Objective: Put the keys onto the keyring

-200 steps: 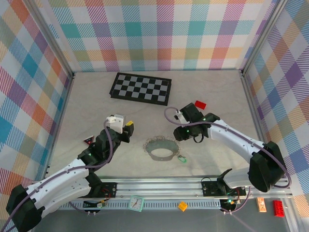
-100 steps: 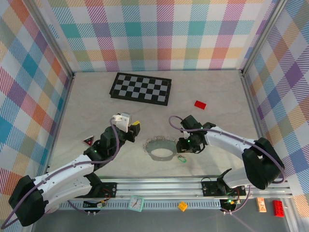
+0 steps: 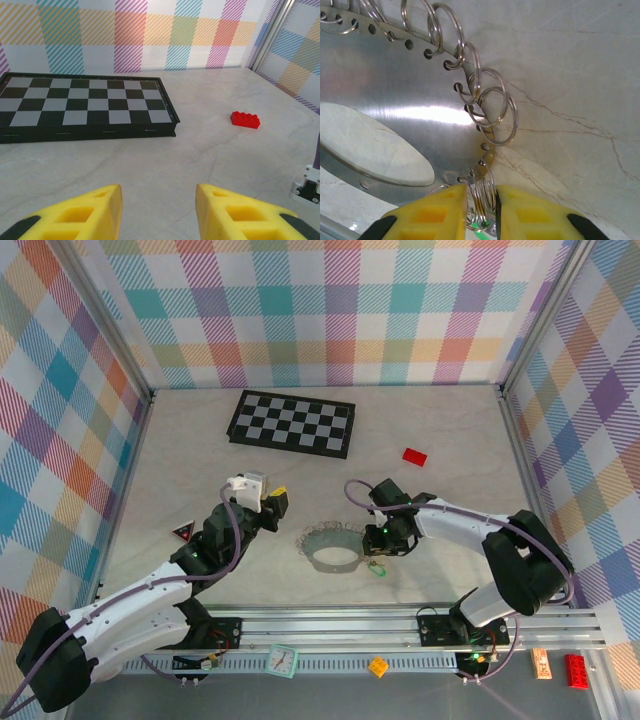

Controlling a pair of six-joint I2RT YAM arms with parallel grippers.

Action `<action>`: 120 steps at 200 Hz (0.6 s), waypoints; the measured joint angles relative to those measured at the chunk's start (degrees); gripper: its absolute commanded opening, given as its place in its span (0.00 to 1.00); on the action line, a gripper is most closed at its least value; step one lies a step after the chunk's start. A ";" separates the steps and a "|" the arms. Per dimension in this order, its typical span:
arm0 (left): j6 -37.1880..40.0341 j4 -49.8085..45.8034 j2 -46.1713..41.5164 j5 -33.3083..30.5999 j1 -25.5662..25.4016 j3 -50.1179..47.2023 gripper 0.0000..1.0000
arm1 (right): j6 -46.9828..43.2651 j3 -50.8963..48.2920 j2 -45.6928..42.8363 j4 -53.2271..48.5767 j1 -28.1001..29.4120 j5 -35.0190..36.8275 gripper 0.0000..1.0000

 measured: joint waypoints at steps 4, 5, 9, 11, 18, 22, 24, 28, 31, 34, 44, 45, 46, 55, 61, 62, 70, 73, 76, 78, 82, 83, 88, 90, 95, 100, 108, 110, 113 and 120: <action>0.00 0.00 0.00 0.00 0.00 -0.02 0.42 | -0.04 0.00 0.07 0.15 0.00 -0.17 0.18; 0.00 0.00 0.00 0.00 0.00 -0.02 0.42 | -0.04 0.00 0.09 0.17 -0.02 -0.20 0.18; 0.00 0.00 0.00 0.00 0.00 -0.02 0.42 | -0.04 0.00 0.13 0.28 0.00 -0.35 0.17; 0.00 0.00 0.00 0.00 0.00 -0.02 0.42 | -0.04 0.00 0.15 0.39 0.00 -0.39 0.17; 0.00 0.00 -0.02 0.00 0.00 -0.02 0.42 | -0.02 0.00 0.24 0.66 0.00 -0.61 0.14; 0.00 0.00 -0.02 0.00 0.00 -0.02 0.42 | -0.07 0.02 0.24 0.79 0.00 -0.72 0.13; 0.00 0.00 -0.04 0.00 0.00 -0.02 0.42 | -0.15 0.02 0.28 0.87 0.00 -0.79 0.13; 0.00 -0.02 -0.07 0.00 0.00 -0.02 0.42 | -0.07 0.04 0.31 1.01 0.00 -0.87 0.12; 0.00 -0.02 -0.09 0.00 0.00 -0.02 0.42 | -0.13 0.04 0.35 1.05 0.00 -0.98 0.12; 0.00 -0.02 -0.11 0.00 0.00 -0.02 0.42 | -0.07 0.04 0.37 1.16 0.00 -1.03 0.12; 0.00 -0.02 -0.20 0.00 0.00 -0.02 0.42 | -0.22 0.15 0.68 1.51 0.00 -1.27 0.11; 0.00 -0.02 -0.22 -0.02 0.00 -0.02 0.42 | -0.20 0.20 0.74 1.55 0.00 -1.31 0.11; 0.00 -0.04 -0.24 -0.02 0.00 -0.02 0.42 | -0.20 0.22 0.76 1.57 0.00 -1.33 0.10; 0.00 -0.17 -0.44 -0.02 0.00 -0.02 0.42 | -0.24 0.61 1.29 1.88 0.00 -1.51 0.10; -0.02 -0.22 -0.57 -0.02 0.00 -0.02 0.42 | -0.26 1.07 1.75 2.05 0.00 -1.62 0.09; -0.02 -0.24 -0.61 -0.02 0.00 -0.02 0.42 | -0.26 1.14 1.79 2.10 0.00 -1.62 0.09; -0.02 -0.42 -0.85 -0.04 0.00 -0.02 0.42 | -0.26 1.86 2.51 2.40 0.02 -1.64 0.09; -0.02 -0.44 -0.94 -0.04 0.00 -0.02 0.42 | -0.26 2.25 2.86 2.51 0.07 -1.66 0.09; -0.02 -0.48 -1.05 -0.09 0.00 -0.04 0.42 | -0.31 2.62 3.19 2.60 0.15 -1.66 0.09; -0.02 -0.50 -1.11 -0.09 0.00 -0.04 0.42 | -0.28 2.80 3.39 2.62 0.20 -1.66 0.09; -0.02 -0.52 -1.25 -0.15 0.00 -0.04 0.42 | -0.31 3.34 3.91 2.78 0.28 -1.68 0.09; -0.02 -0.52 -1.29 -0.20 0.00 -0.04 0.42 | -0.33 3.45 4.02 2.80 0.31 -1.68 0.09; -0.02 -0.61 -1.53 -0.26 0.00 -0.04 0.42 | -0.37 4.13 4.68 2.97 0.39 -1.68 0.09; -0.02 -0.63 -1.62 -0.35 0.00 -0.04 0.42 | -0.46 4.44 4.96 3.04 0.48 -1.75 0.09; -0.02 -0.74 -1.88 -0.50 0.00 -0.04 0.42 | -0.52 5.11 5.60 3.21 0.68 -1.79 0.09; -0.02 -0.83 -2.12 -0.63 0.00 -0.04 0.42 | -0.70 5.81 6.16 3.32 0.90 -1.84 0.09; -0.02 -0.92 -2.56 -0.83 0.00 -0.13 0.42 | -0.85 6.97 7.08 3.61 1.40 -1.86 0.10; -0.02 -0.94 -2.67 -0.90 0.00 -0.15 0.42 | -0.94 7.23 7.34 3.69 1.53 -1.92 0.10; -0.02 -1.01 -2.78 -0.92 0.00 -0.20 0.42 | -0.96 7.58 7.58 3.80 1.68 -2.05 0.10; 0.00 -1.05 -3.08 -1.07 0.00 -0.31 0.42 | -1.14 8.39 8.31 4.24 2.03 -2.34 0.12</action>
